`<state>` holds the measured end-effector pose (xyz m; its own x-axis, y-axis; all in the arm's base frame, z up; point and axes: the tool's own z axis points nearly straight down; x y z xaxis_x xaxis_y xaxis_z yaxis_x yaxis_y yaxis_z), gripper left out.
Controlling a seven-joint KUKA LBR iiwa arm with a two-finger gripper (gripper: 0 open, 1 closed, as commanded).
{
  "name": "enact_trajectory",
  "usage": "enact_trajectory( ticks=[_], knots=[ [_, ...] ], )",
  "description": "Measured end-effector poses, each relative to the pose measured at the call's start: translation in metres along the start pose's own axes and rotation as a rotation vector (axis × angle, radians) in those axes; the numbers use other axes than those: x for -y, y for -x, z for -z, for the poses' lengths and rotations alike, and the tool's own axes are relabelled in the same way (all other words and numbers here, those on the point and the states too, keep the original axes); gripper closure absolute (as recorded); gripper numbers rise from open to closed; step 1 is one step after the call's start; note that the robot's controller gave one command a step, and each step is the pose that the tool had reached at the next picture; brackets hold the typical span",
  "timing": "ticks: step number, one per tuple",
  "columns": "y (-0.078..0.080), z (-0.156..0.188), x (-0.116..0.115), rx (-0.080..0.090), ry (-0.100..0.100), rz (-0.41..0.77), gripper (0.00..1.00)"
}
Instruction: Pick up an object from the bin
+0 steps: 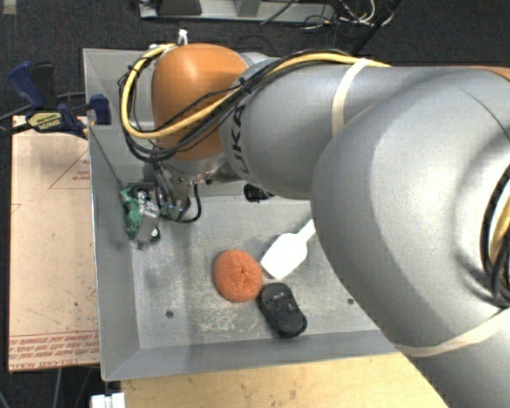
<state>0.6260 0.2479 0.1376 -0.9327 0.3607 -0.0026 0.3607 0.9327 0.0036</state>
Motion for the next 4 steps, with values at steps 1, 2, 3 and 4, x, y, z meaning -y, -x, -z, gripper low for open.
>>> enact_trajectory(
  ticks=[1, 2, 3, 4],
  knots=[
    [0.020, -0.045, -0.008, 0.002, 0.004, 0.082, 0.00],
    [0.026, -0.064, -0.011, 0.000, 0.003, -0.057, 1.00],
    [0.026, -0.064, -0.010, 0.000, 0.003, -0.057, 1.00],
    [0.026, -0.062, -0.010, 0.000, 0.003, -0.057, 1.00]
  ],
)
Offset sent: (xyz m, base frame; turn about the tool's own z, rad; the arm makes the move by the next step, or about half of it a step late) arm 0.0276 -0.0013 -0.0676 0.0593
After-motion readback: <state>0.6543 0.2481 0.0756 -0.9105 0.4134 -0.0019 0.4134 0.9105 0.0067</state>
